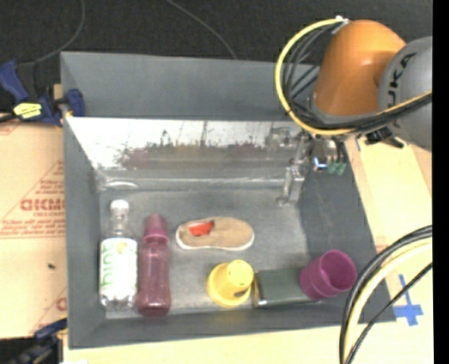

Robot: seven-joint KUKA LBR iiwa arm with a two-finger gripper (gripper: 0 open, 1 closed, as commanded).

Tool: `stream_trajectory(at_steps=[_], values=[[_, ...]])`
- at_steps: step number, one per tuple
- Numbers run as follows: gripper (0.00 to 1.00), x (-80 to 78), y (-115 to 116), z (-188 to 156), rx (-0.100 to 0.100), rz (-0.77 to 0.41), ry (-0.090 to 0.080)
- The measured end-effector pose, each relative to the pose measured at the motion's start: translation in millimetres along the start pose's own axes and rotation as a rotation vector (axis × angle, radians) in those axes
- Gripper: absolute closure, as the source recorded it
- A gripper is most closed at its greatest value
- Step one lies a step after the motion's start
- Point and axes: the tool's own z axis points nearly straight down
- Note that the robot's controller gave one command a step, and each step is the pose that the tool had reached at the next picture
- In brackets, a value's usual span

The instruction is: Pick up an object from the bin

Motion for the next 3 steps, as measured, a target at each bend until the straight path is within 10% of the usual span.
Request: stream_trajectory(at_steps=[1, 2, 3], values=[[0.00, 52.3, 54, 111, -0.002, 0.140, 0.002], [0.00, 43.8, 64, 71, 0.001, -0.034, -0.002], [0.00, 47.6, 55, 90, -0.003, 0.127, -0.001]])
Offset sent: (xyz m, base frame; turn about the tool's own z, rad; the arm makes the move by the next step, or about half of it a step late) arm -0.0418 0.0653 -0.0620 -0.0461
